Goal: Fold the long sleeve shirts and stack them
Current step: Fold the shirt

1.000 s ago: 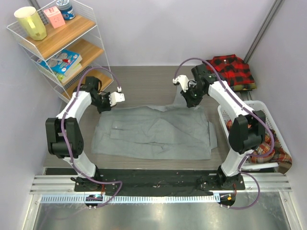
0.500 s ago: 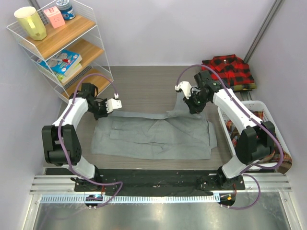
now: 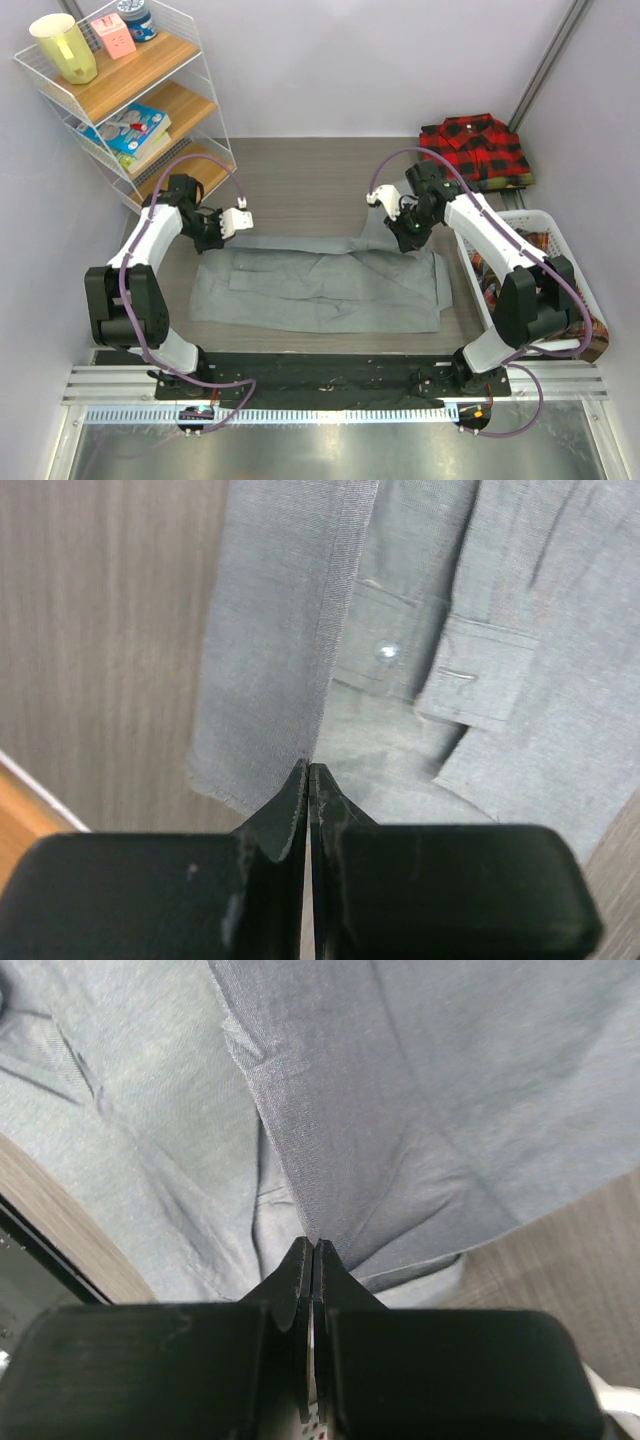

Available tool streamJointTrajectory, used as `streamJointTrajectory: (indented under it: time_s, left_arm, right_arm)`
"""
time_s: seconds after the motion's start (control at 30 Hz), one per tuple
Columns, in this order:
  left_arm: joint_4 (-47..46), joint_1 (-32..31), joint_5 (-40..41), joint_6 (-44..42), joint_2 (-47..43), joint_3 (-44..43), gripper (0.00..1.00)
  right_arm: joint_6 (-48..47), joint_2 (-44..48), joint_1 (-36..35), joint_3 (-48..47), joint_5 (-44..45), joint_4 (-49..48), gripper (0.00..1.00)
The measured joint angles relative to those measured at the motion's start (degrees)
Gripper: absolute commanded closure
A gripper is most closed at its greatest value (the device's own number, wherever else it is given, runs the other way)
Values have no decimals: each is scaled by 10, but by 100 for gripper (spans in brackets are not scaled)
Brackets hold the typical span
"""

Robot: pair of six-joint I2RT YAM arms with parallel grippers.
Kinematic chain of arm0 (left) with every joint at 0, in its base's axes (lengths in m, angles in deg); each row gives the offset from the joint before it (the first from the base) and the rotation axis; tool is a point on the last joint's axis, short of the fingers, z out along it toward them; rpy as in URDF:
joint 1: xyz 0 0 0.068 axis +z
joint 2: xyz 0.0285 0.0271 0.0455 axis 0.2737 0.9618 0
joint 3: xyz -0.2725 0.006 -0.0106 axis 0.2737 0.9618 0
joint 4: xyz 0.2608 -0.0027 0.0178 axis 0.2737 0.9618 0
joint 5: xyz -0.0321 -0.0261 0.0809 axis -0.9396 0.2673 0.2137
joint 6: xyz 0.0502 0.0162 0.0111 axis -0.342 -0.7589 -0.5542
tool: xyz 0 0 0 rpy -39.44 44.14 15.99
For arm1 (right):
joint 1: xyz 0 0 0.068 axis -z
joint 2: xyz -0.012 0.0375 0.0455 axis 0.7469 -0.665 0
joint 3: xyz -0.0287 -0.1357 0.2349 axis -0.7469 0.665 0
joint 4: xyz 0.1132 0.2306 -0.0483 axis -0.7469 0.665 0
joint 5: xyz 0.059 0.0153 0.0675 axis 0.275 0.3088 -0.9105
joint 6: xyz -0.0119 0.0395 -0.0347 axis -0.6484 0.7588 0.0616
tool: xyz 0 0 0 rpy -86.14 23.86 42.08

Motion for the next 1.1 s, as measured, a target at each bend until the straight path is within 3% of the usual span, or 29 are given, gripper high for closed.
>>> streamJointTrajectory:
  time_s: [0.3,0.87,0.97,1.1]
  left_arm:
    - [0,0,11,-6,12,49,100]
    - [31,3,11,-2,13,10,99]
    - [32,4,11,-2,13,16,94]
    - [35,3,11,1,15,24,83]
  right_arm:
    - [-1,1,-19,73,-24,0,99]
    - [-31,1,-15,35,-17,30,97]
    - [-34,1,-21,55,-24,30,95]
    - [-33,1,-54,91,-31,29,80]
